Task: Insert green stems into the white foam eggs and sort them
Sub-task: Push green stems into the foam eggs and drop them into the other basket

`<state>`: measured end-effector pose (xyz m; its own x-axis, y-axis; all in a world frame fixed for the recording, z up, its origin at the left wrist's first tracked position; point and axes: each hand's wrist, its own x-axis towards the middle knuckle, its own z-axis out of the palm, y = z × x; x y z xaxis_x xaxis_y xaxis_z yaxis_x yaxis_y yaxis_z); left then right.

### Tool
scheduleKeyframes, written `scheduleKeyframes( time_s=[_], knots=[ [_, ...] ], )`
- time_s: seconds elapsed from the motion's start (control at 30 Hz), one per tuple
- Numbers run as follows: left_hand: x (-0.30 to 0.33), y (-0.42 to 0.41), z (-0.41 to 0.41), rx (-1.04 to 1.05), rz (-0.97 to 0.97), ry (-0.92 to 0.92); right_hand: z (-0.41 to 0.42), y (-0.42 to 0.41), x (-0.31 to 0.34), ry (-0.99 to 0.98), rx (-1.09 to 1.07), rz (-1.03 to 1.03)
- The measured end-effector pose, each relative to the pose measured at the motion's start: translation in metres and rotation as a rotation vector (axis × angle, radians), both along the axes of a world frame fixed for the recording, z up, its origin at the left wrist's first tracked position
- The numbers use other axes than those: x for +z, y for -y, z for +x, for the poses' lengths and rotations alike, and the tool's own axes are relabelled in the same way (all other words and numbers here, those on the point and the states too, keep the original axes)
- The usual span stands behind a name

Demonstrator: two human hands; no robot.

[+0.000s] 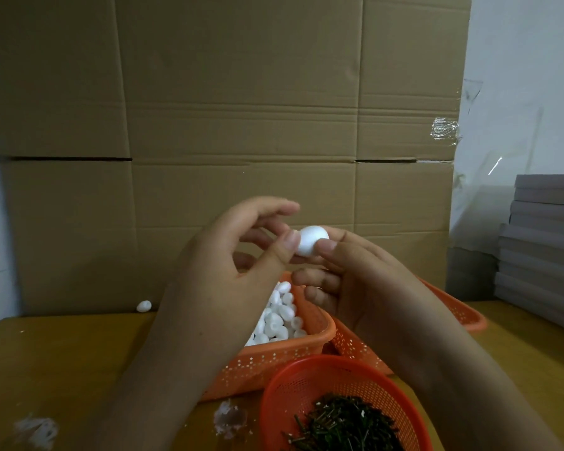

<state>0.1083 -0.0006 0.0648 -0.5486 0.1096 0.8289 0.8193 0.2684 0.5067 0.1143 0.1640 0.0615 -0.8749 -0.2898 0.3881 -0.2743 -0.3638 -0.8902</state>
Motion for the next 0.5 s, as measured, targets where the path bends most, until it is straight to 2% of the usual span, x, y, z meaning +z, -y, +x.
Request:
scheduleKeyframes(
  time_s=[0.2,0.33,0.5],
  knots=[
    [0.001,-0.001,0.004,-0.012,0.028,-0.010,0.004,0.002,-0.001,-0.033,0.047,0.087],
    [0.001,0.001,0.003,-0.025,-0.097,0.003,0.007,0.004,-0.001,-0.053,0.061,0.149],
    [-0.005,-0.002,0.002,-0.122,-0.282,0.120,0.010,0.007,-0.001,-0.055,0.101,0.128]
  ],
)
